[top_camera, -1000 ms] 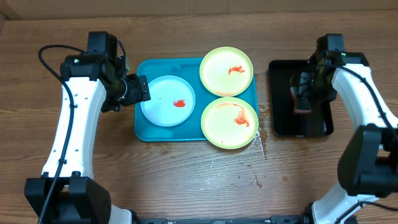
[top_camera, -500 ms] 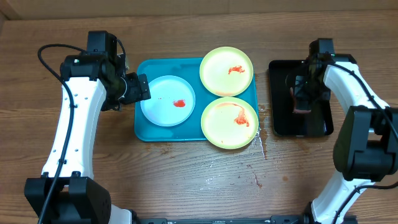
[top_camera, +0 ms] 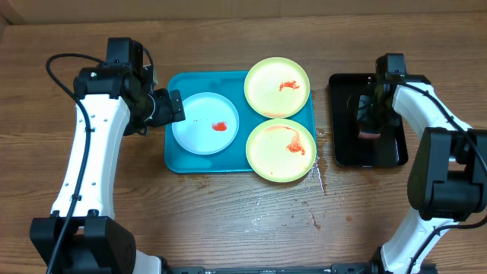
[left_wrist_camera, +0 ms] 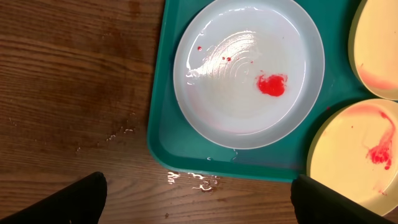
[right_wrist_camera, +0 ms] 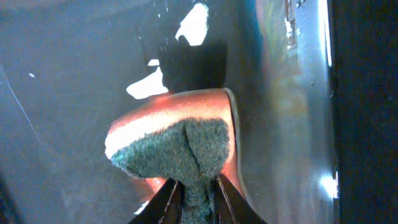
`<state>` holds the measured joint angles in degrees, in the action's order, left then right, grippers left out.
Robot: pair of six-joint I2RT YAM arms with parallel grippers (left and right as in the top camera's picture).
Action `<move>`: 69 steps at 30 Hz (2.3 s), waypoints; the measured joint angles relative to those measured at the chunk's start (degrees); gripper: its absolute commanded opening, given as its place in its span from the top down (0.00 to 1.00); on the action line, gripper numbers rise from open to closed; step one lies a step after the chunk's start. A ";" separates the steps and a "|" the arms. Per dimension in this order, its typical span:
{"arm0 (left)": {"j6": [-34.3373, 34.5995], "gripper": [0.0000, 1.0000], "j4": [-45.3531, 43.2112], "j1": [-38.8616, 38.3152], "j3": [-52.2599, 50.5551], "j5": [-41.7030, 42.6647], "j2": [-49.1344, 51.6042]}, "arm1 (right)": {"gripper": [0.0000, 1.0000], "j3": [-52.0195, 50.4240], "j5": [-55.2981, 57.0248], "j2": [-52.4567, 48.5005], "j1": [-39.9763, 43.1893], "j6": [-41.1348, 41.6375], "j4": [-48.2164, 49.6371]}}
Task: Clean dirty plates on tray and stack at the side
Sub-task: 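Lift the sponge with right gripper and carry it over the white plate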
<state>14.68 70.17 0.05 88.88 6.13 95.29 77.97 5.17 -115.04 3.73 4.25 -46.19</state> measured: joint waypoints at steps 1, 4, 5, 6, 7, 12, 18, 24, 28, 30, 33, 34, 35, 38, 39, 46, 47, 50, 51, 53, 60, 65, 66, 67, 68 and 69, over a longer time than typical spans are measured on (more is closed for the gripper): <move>0.00 0.04 -0.02 0.00 0.00 0.00 0.00 | 0.79 -0.22 0.00 0.02 -0.02 0.00 0.15; 0.02 0.04 -0.15 0.00 0.00 0.00 0.00 | 0.83 -0.50 0.00 0.02 -0.02 0.04 0.11; 0.00 0.04 -0.22 0.00 0.00 0.00 0.00 | 0.90 -0.50 0.02 0.02 -0.02 0.07 0.11; 0.00 0.04 -0.37 0.00 0.00 0.00 0.00 | 0.96 -0.52 -0.02 0.02 -0.02 0.35 0.07; 0.00 0.04 -0.55 0.00 0.00 0.00 0.00 | 0.96 -0.52 -0.07 0.02 -0.02 0.42 0.07; 0.00 0.06 -1.18 0.00 0.00 0.00 0.00 | 0.96 -0.26 -0.33 0.02 -0.02 1.99 -1.05; -0.02 0.12 -1.44 0.00 0.00 0.02 0.00 | 0.96 3.63 -2.25 0.02 0.00 3.72 -9.18; -0.02 0.11 -1.40 0.00 0.00 0.02 0.00 | 0.96 10.36 -9.90 2.60 0.00 4.42 -15.23; -0.04 0.10 -1.31 0.35 0.00 0.04 0.00 | 0.96 13.07 -13.97 7.30 0.00 4.70 -17.46; -0.04 0.09 -1.14 0.98 0.00 0.04 0.00 | 0.96 13.53 -16.22 9.20 -0.02 4.72 -17.86; -0.22 0.11 -1.16 2.84 0.00 0.79 0.00 | 0.96 13.60 -20.50 9.99 -0.02 4.48 -17.70; -0.24 0.11 -1.16 3.74 0.00 1.27 0.00 | 0.96 13.60 -22.49 9.97 -0.13 4.20 -17.46; -0.26 0.11 -1.20 4.63 0.00 1.84 0.00 | 0.96 13.60 -24.06 9.90 -0.28 4.04 -17.05; -0.55 0.12 -1.62 7.50 0.00 3.37 0.00 | 0.96 13.60 -27.96 9.88 -1.70 3.67 -15.26; -0.68 0.14 -1.77 8.41 0.00 3.76 0.02 | 0.96 13.60 -28.79 9.88 -2.62 3.63 -14.80; -1.31 0.25 -2.32 11.08 0.35 5.29 5.42 | 0.96 13.60 -31.91 9.88 -13.00 5.03 -10.67; -1.33 0.28 -2.56 11.08 0.39 5.75 6.99 | 0.96 13.60 -32.02 9.88 -14.56 5.53 -9.75; -1.42 0.39 -3.37 10.91 0.42 7.87 12.24 | 0.96 13.60 -31.71 9.88 -18.40 7.52 -7.78; -1.46 0.43 -3.80 10.86 0.42 8.83 13.86 | 0.96 13.60 -31.50 9.88 -19.63 8.15 -7.26; -1.51 0.49 -4.50 10.80 0.42 10.84 16.81 | 0.96 13.60 -30.97 9.88 -21.68 9.25 -6.54; -1.53 0.59 -6.40 9.25 0.42 14.32 20.74 | 0.96 13.60 -28.83 9.86 -26.03 11.87 -5.18; -0.96 0.66 -9.11 6.43 0.42 14.21 20.76 | 0.96 13.60 -28.26 9.05 -27.06 12.92 -4.26; -0.81 0.68 -9.79 5.70 0.42 13.86 20.76 | 0.96 13.60 -28.22 8.81 -27.08 13.11 -4.11; -0.70 0.69 -10.27 4.98 0.42 13.11 20.76 | 0.96 13.60 -28.20 8.57 -27.08 13.14 -4.00; -0.61 0.69 -10.64 4.24 0.42 12.13 20.76 | 0.96 13.60 -28.09 8.33 -27.08 13.29 -3.89; -0.57 0.70 -10.84 3.67 0.42 11.15 20.76 | 0.96 13.60 -28.06 8.17 -27.08 13.38 -3.87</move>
<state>14.11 59.33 3.73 89.30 17.28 116.05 91.57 -22.90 -106.87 -23.35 17.63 -50.06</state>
